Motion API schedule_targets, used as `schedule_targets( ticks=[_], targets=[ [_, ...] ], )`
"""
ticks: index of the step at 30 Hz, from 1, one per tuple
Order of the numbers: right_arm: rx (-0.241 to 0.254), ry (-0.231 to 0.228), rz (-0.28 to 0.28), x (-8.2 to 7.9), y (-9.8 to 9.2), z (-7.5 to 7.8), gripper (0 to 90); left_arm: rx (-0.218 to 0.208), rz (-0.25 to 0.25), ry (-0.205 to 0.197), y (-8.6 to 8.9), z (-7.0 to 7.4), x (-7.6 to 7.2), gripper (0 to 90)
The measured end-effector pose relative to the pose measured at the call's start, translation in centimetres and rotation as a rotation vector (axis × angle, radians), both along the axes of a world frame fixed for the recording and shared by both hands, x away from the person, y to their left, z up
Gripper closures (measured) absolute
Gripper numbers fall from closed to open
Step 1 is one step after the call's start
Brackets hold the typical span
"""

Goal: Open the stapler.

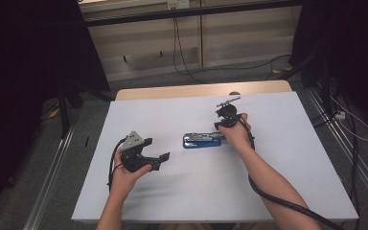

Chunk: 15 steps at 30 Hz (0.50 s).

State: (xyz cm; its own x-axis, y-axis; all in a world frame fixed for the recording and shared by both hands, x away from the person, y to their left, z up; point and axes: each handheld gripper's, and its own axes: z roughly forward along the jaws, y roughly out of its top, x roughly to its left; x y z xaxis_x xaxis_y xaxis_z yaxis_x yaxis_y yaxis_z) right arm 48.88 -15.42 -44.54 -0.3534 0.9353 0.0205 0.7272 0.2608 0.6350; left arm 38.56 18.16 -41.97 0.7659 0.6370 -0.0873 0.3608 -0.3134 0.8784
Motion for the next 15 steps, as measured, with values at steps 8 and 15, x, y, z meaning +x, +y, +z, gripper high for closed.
schedule_targets(
  ticks=[8, 15],
  targets=[
    [-0.045, 0.035, 0.007, 0.31, 0.67, -0.22, 67.5, -0.009, 0.005, 0.001, 0.23, 0.01, 0.16, 8.3],
    [-0.035, 0.048, 0.034, 0.62, 0.48, -0.28, 77.4, 0.0, 0.009, -0.002, 0.23, 0.02, 0.22, 8.5]
  ],
)
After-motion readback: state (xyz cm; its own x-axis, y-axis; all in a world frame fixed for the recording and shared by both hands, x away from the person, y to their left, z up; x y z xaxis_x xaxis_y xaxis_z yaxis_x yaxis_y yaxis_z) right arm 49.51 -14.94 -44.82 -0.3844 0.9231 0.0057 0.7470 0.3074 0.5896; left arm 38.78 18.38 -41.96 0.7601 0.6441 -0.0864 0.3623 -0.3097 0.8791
